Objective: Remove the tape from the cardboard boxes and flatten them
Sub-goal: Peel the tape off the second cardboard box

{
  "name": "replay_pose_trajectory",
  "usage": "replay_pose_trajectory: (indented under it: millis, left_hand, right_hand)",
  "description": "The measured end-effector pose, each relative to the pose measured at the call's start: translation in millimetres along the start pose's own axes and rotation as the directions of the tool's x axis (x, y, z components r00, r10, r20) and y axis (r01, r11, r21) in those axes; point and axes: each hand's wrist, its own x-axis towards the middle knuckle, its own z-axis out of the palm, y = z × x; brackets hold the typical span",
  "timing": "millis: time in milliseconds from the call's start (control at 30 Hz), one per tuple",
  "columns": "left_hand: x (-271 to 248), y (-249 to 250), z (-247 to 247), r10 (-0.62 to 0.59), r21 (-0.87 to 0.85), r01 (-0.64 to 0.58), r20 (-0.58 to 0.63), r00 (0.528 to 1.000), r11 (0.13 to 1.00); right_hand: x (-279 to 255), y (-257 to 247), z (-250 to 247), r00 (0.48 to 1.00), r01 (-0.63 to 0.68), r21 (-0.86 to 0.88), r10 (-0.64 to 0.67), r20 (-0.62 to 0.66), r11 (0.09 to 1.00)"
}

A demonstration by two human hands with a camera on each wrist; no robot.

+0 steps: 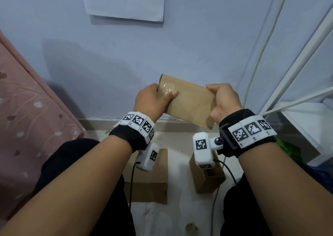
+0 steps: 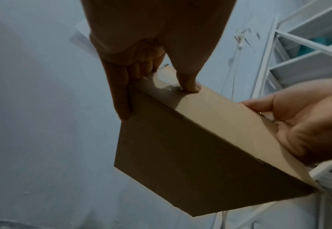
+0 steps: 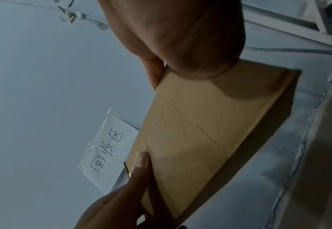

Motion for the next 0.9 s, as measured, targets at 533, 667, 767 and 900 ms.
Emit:
replay_pose_trajectory:
  millis: [533, 667, 767, 900]
  left_hand:
    - [-0.3, 5.3, 0.2, -0.198, -0.26, 0.203, 0.044, 0.979, 0.944]
    - [4.6, 2.2, -4.0, -0.14, -0.331, 0.168, 0.106, 0.984, 0.929]
    - [2.6, 2.5, -4.7, -0.139, -0.362, 0.194, 0.174, 0.975, 0.912]
    - [-4.6, 7.8, -4.5, -0.185, -0.364, 0.25, 0.203, 0.961, 0.897]
  right_hand:
    - [-3.3, -0.9, 1.2, 0.994, 0.11, -0.042, -0.11, 0.005, 0.993]
    - [2.2, -8.4, -8.2, 0.997, 0.074, -0.021, -0.075, -0.031, 0.997]
    - [2.6, -11.9, -10.8, 0.996, 0.081, -0.037, -0.082, -0.038, 0.996]
    - [1.0, -10.0, -7.7, 0.993, 0.11, -0.057, -0.112, -0.023, 0.992]
